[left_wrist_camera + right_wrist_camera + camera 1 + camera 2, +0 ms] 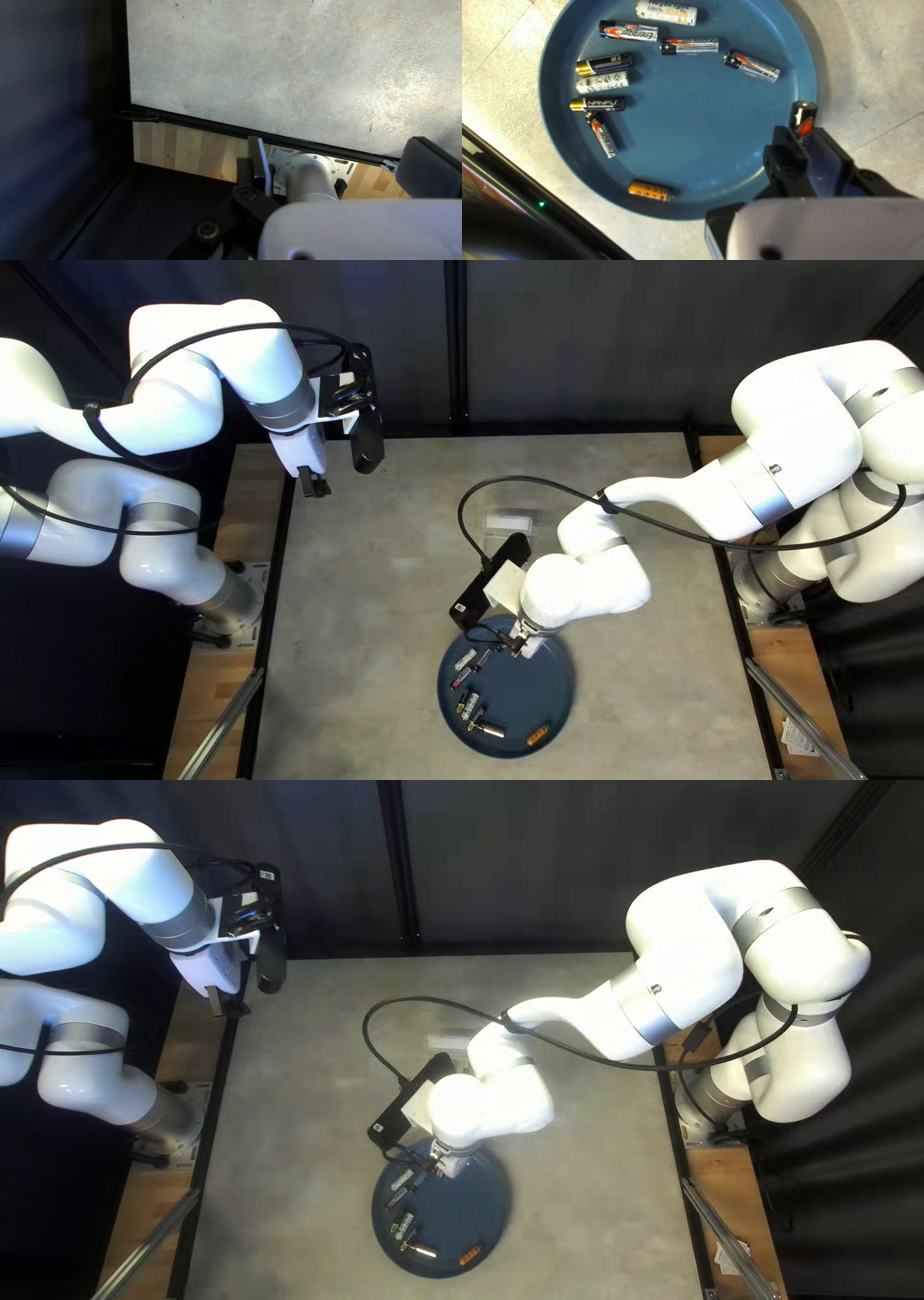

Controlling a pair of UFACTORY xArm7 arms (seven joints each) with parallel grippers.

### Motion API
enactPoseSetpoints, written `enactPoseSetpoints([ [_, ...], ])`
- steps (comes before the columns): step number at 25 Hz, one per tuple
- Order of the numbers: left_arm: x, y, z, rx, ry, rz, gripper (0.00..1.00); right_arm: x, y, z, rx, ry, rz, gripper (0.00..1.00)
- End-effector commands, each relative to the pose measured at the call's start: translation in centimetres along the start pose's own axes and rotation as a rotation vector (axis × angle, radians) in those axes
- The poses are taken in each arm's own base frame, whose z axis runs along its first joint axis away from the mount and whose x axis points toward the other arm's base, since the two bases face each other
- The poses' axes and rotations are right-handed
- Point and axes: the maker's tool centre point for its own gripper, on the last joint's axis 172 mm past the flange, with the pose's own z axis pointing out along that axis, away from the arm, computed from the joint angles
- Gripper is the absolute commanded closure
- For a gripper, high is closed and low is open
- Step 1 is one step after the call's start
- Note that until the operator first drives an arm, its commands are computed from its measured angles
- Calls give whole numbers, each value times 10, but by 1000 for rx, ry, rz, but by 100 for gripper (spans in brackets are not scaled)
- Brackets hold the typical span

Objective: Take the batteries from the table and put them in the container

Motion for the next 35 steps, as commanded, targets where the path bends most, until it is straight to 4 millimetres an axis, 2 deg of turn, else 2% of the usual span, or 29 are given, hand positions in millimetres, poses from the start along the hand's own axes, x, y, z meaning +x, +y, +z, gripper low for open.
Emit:
enactPoseSetpoints([
  [1, 0, 0, 0, 0, 0, 0, 0, 24, 48, -3, 2, -10, 310, 100],
  [5, 0, 0, 0, 0, 0, 0, 0, 23, 57, -2, -34, 3, 557, 100],
  [7, 0, 0, 0, 0, 0, 0, 0, 29, 52, -1, -52, 22, 618, 100],
  [16, 0, 0, 0, 0, 0, 0, 0, 31, 54, 2, -64, 35, 616, 100],
  [20, 0, 0, 0, 0, 0, 0, 0, 42, 69, 6, -79, 12, 772, 100],
  [25, 0, 0, 0, 0, 0, 0, 0, 48, 71, 4, -105, 11, 967, 100],
  [31, 0, 0, 0, 0, 0, 0, 0, 46, 83, 8, -113, 36, 1066, 100],
  [35, 0, 0, 0, 0, 0, 0, 0, 53, 99, 19, -108, 54, 1085, 100],
])
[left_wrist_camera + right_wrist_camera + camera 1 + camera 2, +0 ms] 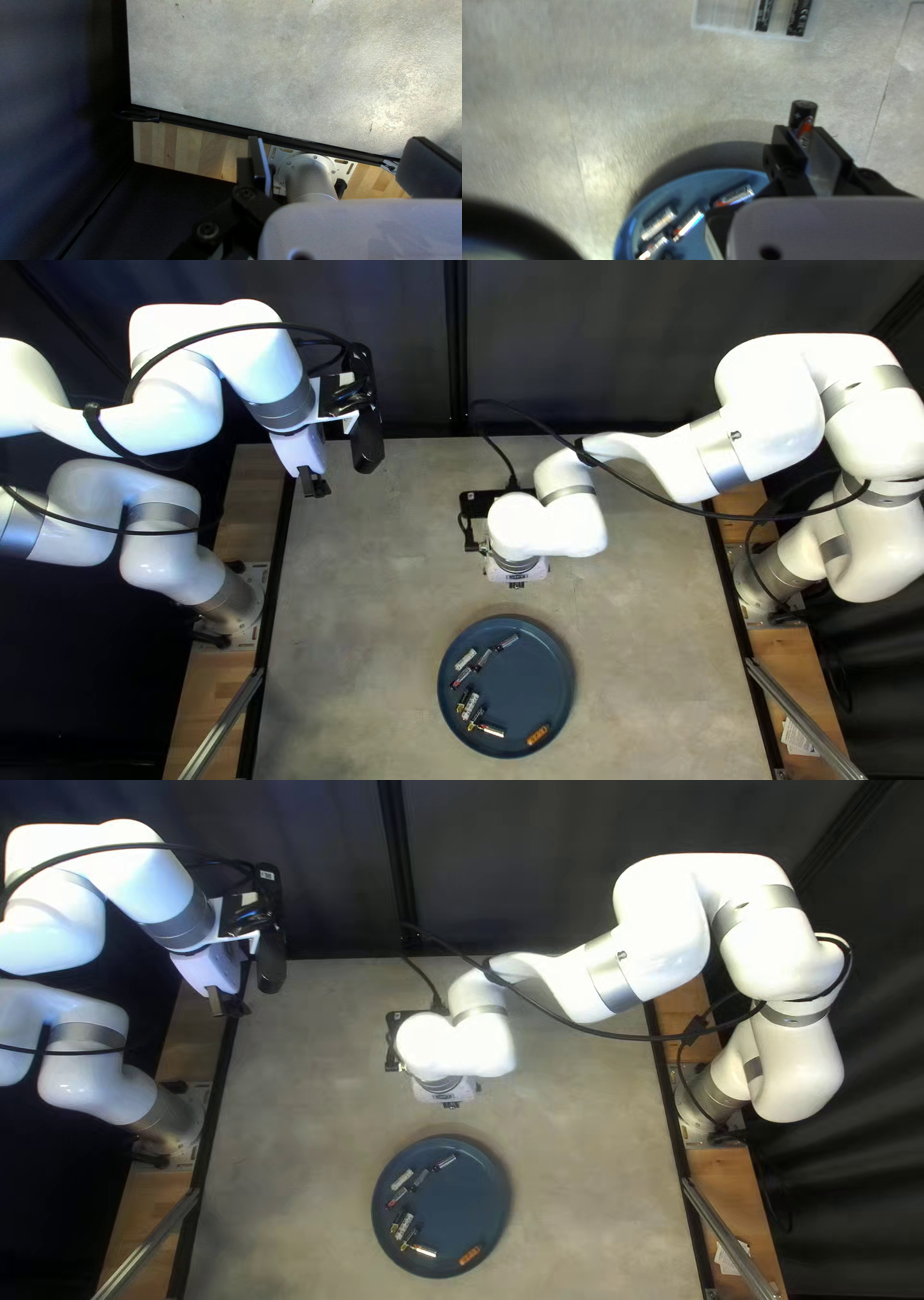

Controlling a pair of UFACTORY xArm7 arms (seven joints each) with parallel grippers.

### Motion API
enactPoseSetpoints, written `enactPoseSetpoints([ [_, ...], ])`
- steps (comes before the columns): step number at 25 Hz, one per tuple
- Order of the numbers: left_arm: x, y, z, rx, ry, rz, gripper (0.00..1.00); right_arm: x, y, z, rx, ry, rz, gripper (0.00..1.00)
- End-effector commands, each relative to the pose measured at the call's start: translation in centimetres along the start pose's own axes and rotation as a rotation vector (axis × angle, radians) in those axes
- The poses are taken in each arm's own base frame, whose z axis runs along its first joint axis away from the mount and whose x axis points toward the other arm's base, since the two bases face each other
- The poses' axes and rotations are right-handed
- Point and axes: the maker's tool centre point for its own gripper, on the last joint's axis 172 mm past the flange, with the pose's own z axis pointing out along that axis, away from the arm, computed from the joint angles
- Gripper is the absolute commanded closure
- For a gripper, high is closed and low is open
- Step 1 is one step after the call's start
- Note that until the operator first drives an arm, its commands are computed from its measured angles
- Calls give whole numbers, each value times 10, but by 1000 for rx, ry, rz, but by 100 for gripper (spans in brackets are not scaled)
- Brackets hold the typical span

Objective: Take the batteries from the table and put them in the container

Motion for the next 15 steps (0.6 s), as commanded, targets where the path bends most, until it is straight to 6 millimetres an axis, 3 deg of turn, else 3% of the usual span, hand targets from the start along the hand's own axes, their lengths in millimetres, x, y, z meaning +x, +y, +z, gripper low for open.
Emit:
enactPoseSetpoints([
  [1, 0, 0, 0, 0, 0, 0, 0, 14, 0, 10, 11, 8, 16, 100],
  [10, 0, 0, 0, 0, 0, 0, 0, 37, 0, 33, 15, -8, -17, 100],
  [15, 0, 0, 0, 0, 0, 0, 0, 47, -1, 36, 12, -5, -29, 100],
])
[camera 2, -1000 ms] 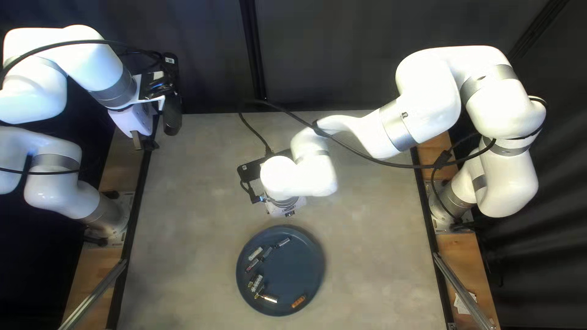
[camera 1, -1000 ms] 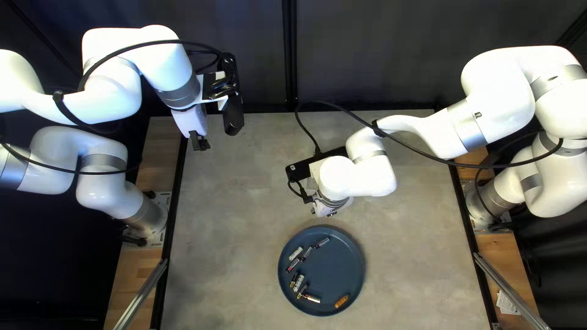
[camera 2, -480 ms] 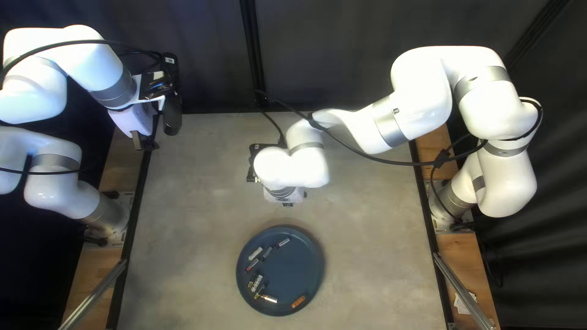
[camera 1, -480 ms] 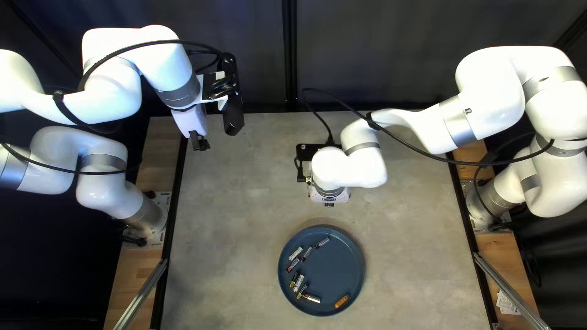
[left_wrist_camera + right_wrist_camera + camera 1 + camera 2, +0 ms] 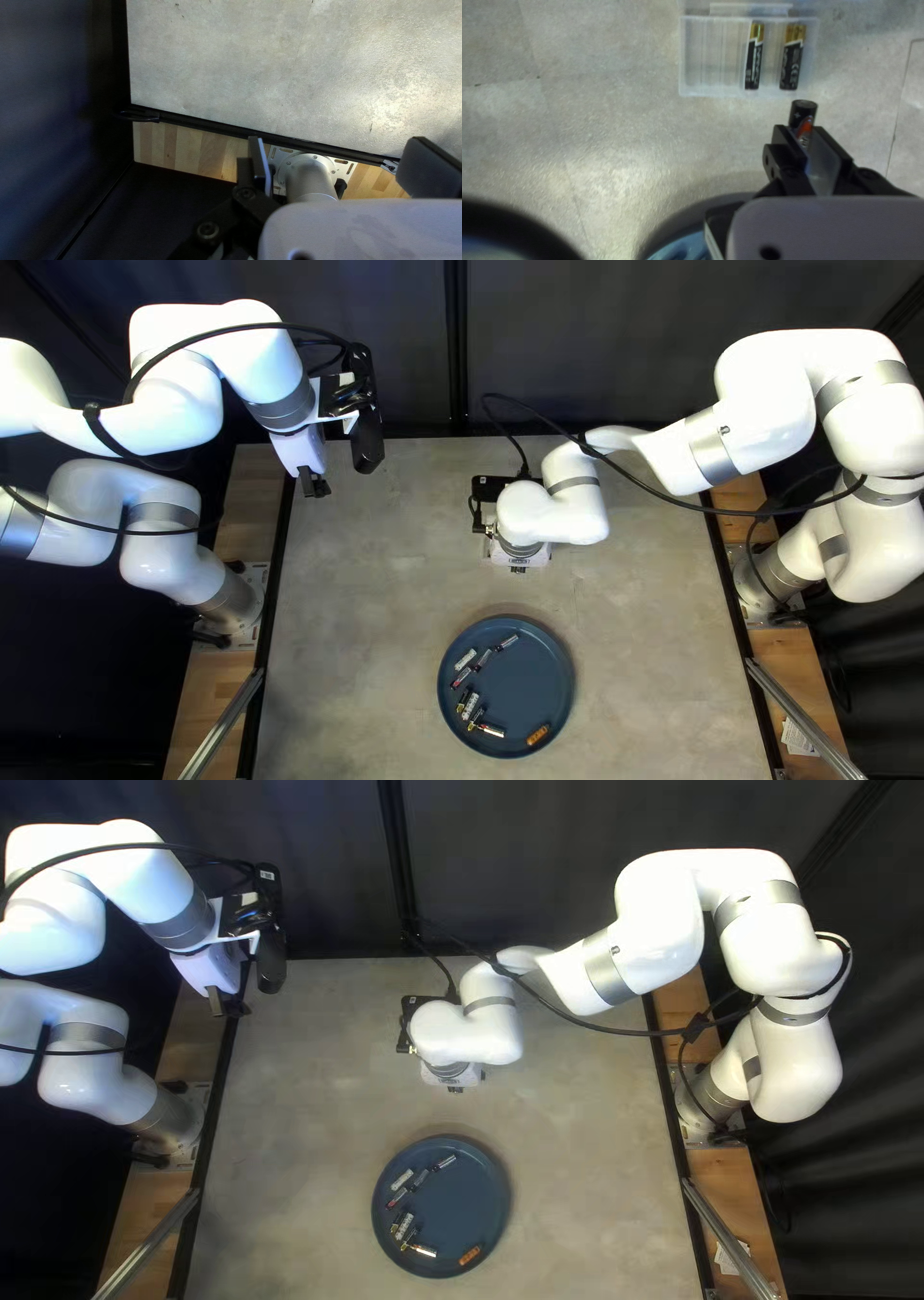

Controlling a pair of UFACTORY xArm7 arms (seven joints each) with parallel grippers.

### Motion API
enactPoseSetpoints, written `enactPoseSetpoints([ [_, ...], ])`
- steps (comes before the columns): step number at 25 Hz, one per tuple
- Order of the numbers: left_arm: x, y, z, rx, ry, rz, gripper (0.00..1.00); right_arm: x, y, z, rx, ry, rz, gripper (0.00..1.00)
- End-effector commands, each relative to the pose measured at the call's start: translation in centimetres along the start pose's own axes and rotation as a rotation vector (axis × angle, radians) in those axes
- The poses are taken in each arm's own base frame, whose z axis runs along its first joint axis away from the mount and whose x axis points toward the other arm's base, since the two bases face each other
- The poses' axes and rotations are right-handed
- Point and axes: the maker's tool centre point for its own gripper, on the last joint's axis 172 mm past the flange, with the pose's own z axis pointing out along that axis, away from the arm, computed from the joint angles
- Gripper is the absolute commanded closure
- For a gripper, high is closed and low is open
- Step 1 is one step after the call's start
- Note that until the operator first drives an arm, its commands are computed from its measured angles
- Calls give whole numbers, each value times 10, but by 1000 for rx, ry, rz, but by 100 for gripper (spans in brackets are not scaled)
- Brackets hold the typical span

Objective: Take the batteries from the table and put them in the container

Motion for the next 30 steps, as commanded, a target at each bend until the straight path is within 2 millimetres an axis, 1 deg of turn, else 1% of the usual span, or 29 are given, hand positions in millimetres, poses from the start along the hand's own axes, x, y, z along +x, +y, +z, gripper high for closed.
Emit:
enactPoseSetpoints([
  [1, 0, 0, 0, 0, 0, 0, 0, 7, -1, 3, -3, 3, -7, 100],
  [12, 0, 0, 0, 0, 0, 0, 0, 13, -1, 11, 1, 5, -36, 100],
  [17, 0, 0, 0, 0, 0, 0, 0, 16, 0, 10, 9, 15, -47, 100],
  [18, 0, 0, 0, 0, 0, 0, 0, 16, 0, 10, 10, 16, -46, 74],
  [19, 0, 0, 0, 0, 0, 0, 0, 17, -1, 10, 13, 19, -44, 34],
  [20, 0, 0, 0, 0, 0, 0, 0, 17, -2, 10, 14, 21, -42, 1],
  [26, 0, 0, 0, 0, 0, 0, 0, 19, -5, 12, 17, 34, -28, 0],
  [30, 0, 0, 0, 0, 0, 0, 0, 15, -7, 5, 21, 46, -25, 0],
])
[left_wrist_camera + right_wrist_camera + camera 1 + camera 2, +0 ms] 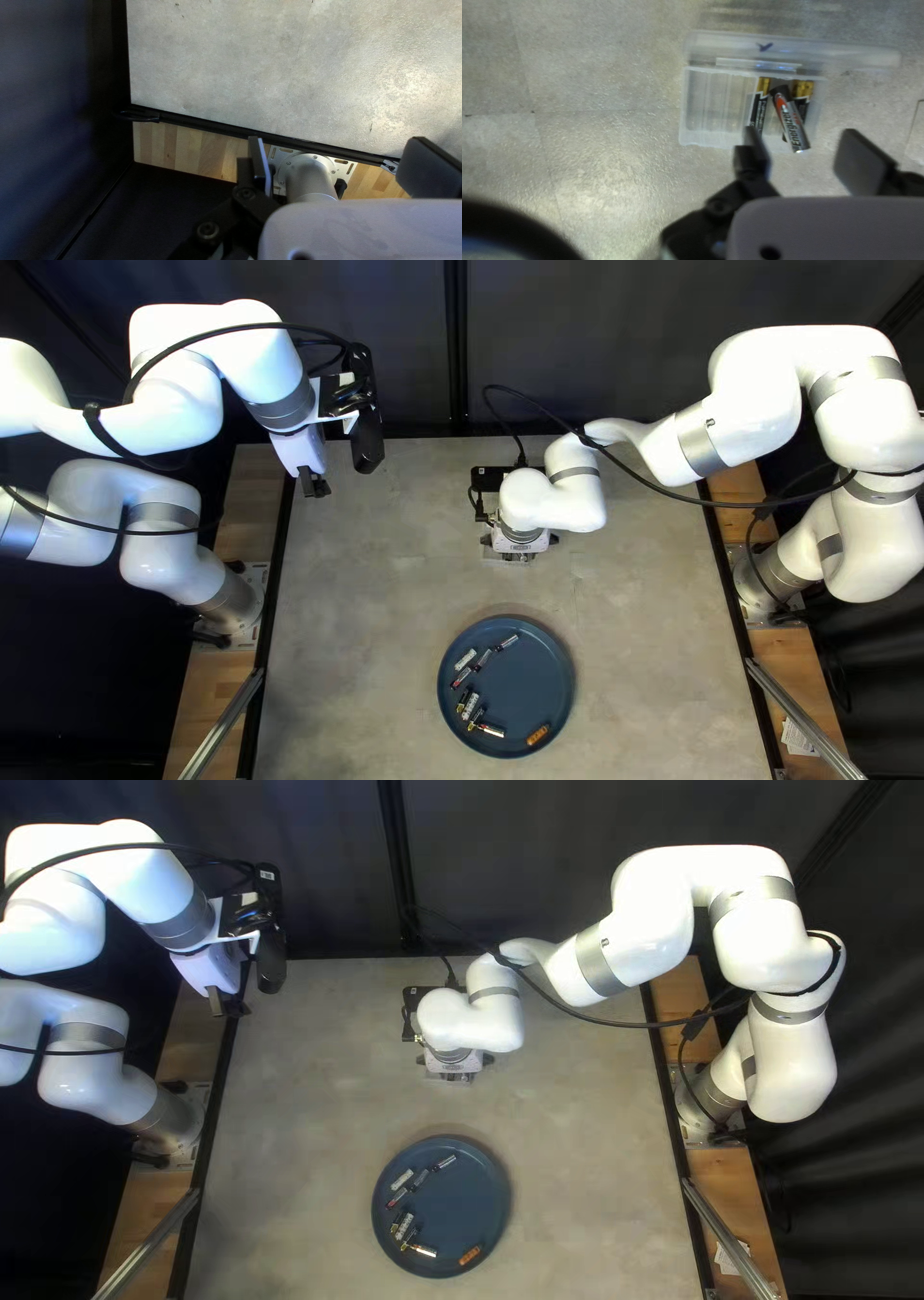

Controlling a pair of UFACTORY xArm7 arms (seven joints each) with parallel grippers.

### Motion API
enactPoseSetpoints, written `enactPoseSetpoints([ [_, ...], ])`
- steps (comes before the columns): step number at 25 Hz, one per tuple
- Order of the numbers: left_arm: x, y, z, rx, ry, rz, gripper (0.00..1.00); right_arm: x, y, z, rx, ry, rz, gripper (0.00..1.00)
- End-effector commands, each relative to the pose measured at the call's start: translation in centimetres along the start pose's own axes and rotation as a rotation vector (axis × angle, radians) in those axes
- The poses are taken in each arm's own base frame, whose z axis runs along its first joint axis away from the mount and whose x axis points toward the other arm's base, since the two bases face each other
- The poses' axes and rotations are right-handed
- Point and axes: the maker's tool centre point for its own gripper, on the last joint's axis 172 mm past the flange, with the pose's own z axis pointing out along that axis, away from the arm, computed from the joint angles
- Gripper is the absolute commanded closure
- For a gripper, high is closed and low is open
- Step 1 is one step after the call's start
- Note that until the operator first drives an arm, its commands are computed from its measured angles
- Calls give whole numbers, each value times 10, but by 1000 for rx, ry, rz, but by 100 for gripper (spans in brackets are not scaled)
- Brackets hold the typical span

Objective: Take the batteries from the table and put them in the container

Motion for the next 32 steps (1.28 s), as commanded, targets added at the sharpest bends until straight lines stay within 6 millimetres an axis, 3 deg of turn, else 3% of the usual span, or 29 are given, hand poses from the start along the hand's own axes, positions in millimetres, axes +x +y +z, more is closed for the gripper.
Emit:
enactPoseSetpoints([
  [1, 0, 0, 0, 0, 0, 0, 0, -4, -2, -7, 6, 10, 2, 0],
  [3, 0, 0, 0, 0, 0, 0, 0, -13, -4, -12, 11, 12, -4, 0],
  [8, 0, 0, 0, 0, 0, 0, 0, -57, -10, -28, 21, -32, -90, 0],
  [14, 0, 0, 0, 0, 0, 0, 0, -114, 0, -59, 78, -119, -387, 0],
  [17, 0, 0, 0, 0, 0, 0, 0, -136, 4, -63, 88, -159, -496, 0],
  [23, 0, 0, 0, 0, 0, 0, 0, -136, 4, -63, 88, -159, -496, 0],
  [26, 0, 0, 0, 0, 0, 0, 0, -136, 6, -73, 114, -125, -520, 0],
  [32, 0, 0, 0, 0, 0, 0, 0, -142, 1, -73, 172, -97, -951, 0],
])
